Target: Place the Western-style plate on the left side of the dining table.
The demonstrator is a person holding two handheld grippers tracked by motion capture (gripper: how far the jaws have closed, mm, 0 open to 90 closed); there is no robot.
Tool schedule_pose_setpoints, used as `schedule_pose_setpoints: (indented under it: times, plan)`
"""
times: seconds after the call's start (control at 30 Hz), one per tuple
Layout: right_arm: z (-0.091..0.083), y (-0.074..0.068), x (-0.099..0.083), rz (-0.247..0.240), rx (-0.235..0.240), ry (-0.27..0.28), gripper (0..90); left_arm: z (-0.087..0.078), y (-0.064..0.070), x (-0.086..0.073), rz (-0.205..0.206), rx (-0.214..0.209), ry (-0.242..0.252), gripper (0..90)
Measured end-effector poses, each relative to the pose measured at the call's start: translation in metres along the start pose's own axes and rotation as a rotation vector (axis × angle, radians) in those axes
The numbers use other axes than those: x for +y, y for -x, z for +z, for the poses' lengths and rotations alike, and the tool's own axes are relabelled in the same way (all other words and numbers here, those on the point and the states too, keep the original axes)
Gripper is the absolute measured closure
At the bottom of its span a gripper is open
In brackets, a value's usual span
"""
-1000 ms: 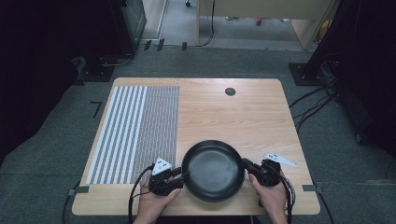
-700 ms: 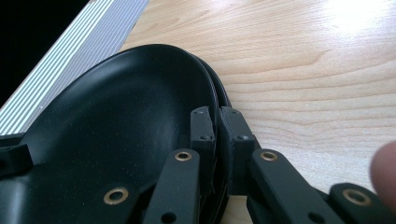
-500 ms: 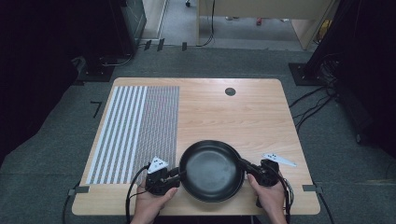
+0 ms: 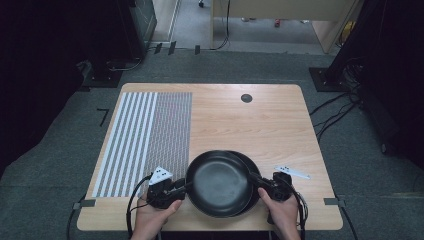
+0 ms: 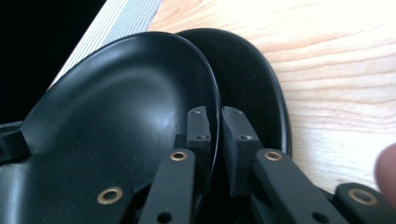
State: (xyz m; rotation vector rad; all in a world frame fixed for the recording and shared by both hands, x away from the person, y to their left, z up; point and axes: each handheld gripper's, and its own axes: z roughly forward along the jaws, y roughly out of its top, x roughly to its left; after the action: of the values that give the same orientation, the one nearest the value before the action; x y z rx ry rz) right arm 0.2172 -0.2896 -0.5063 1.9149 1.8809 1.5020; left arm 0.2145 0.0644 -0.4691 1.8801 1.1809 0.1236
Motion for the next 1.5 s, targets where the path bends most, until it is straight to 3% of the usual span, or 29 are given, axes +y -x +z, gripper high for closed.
schedule_pose_setpoints:
  times: [0.37,0.53,0.7,0.77,1.1,1.5]
  plan:
    - [0.011,-0.005,-0.007,0.069,-0.020,0.044,77.8,0.000,-0.005,-0.001,-0.009,-0.026,0.007,65.2]
    - [0.008,0.003,-0.008,0.222,0.032,0.036,82.9,0.000,-0.004,-0.003,-0.042,-0.028,0.025,67.2]
    - [0.001,0.000,-0.007,0.262,0.057,0.095,85.3,0.003,-0.005,-0.005,-0.095,-0.032,0.018,71.0]
    - [-0.001,-0.002,-0.006,0.261,0.066,0.110,85.5,0.002,-0.006,-0.005,-0.115,-0.046,0.019,72.2]
    - [-0.004,-0.009,-0.003,0.264,0.081,0.114,84.9,-0.005,-0.007,0.001,-0.142,-0.043,0.050,75.2]
    - [0.001,-0.028,0.015,0.226,0.096,0.111,84.7,-0.018,-0.016,0.010,-0.172,-0.045,0.098,75.6]
